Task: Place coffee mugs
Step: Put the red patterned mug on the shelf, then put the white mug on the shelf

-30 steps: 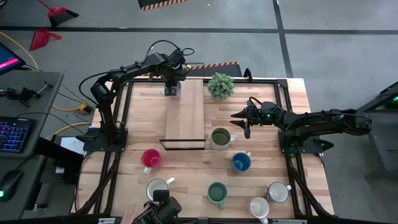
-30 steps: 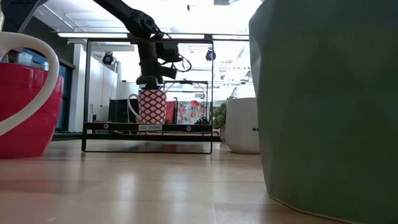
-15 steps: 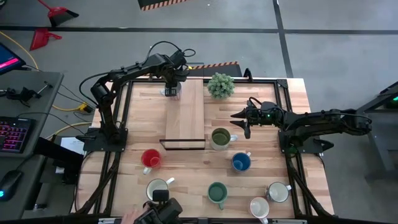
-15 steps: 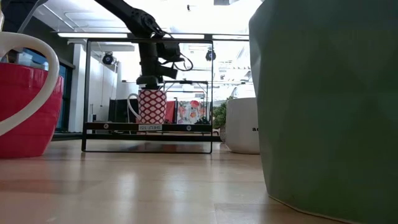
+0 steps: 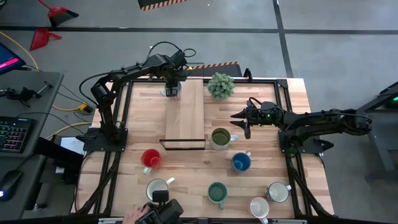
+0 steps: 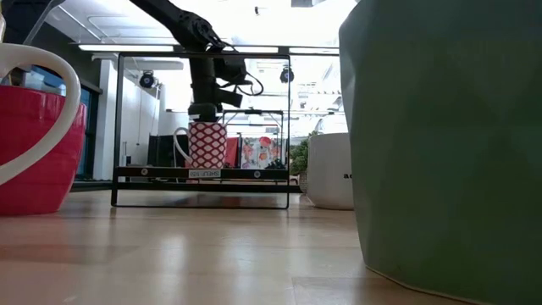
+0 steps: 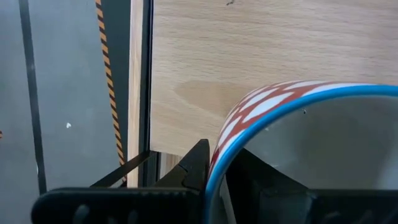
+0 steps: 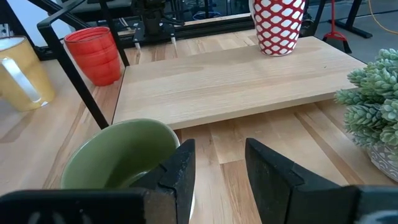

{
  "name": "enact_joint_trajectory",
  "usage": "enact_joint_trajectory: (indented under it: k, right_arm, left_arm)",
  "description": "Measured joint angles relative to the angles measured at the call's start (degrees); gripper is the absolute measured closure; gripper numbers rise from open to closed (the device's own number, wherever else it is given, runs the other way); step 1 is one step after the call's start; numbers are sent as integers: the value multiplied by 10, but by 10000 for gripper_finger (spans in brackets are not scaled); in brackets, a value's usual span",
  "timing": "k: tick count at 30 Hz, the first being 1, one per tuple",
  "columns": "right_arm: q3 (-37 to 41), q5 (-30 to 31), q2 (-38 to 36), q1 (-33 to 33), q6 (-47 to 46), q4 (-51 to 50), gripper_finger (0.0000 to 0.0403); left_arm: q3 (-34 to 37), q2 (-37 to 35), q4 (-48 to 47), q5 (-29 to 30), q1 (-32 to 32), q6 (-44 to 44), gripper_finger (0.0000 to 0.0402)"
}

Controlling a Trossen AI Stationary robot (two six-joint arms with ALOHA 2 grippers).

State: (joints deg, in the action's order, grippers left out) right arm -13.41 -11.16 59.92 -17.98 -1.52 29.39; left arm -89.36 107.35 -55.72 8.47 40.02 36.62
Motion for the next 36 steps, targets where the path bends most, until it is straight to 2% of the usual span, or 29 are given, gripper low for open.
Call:
enact_joint_trajectory:
  k: [9,23,31,36]
  right_arm:
    - [0,-2,0,0,0,0,281]
    - [0,-7,0,0,-2,0,281]
    - [0,-7,0,0,-2,0,281]
    - [0,-9,0,0,-2,0,281]
  left_arm:
    - [0,0,3,23,-5,0,359]
    - [0,0,3,29,-11,10,259]
    - [0,0,6,132,-28,26,240]
    - [0,0,23,141,-33,26,243]
